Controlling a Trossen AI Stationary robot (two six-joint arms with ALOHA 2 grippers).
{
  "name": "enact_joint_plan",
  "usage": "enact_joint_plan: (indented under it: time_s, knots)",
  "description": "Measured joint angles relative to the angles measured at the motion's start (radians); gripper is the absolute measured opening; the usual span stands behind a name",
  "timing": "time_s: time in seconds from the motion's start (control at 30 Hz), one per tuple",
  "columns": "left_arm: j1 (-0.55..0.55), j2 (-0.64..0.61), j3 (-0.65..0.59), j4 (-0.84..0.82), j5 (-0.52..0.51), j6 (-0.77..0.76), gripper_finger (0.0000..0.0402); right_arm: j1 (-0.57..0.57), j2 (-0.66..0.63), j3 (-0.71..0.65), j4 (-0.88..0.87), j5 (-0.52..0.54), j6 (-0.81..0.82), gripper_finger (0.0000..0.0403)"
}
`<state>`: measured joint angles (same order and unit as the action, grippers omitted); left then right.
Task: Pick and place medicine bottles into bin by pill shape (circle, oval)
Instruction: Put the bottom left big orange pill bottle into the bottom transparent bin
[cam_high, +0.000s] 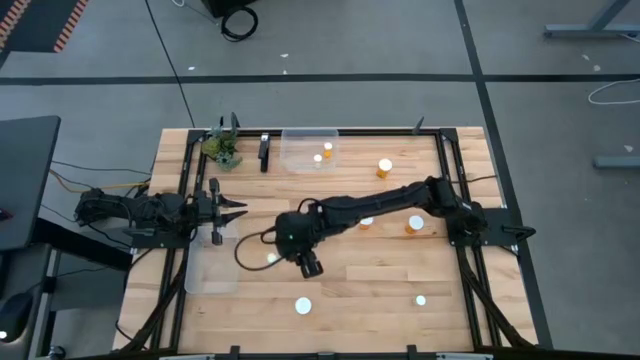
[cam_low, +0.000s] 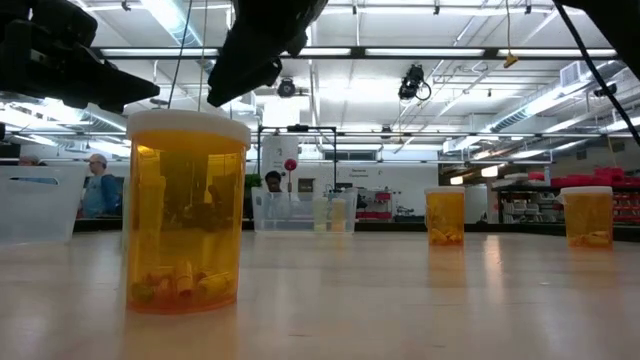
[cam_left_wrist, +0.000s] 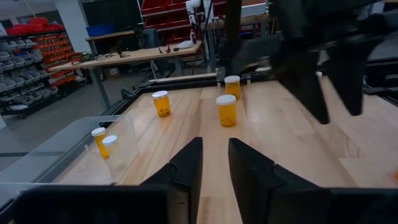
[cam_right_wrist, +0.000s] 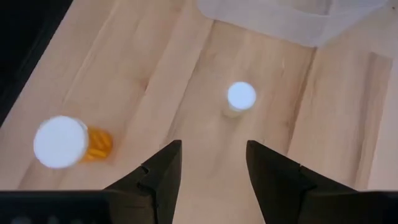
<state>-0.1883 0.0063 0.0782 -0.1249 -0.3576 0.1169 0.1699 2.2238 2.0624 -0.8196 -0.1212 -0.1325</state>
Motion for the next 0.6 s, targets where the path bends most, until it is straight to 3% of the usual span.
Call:
enact_joint_plan:
  time_s: [0.17, 0.33, 0.6]
  knots:
    - [0.0, 0.0, 0.0, 0.001, 0.0, -0.018, 0.008, 0.035, 0.0, 0.0, -0.007, 0.062, 0.102, 0.0186]
    - [0.0, 0.0, 0.0, 0.036, 0.007, -0.307, 0.0086, 0.058, 0.0, 0.0, -0.089, 0.095, 0.155, 0.0185]
    - [0.0, 0.0, 0.004, 0.078, 0.021, -0.429, 0.0076, 0.073, -0.004, 0.0, -0.118, 0.192, 0.144, 0.0185]
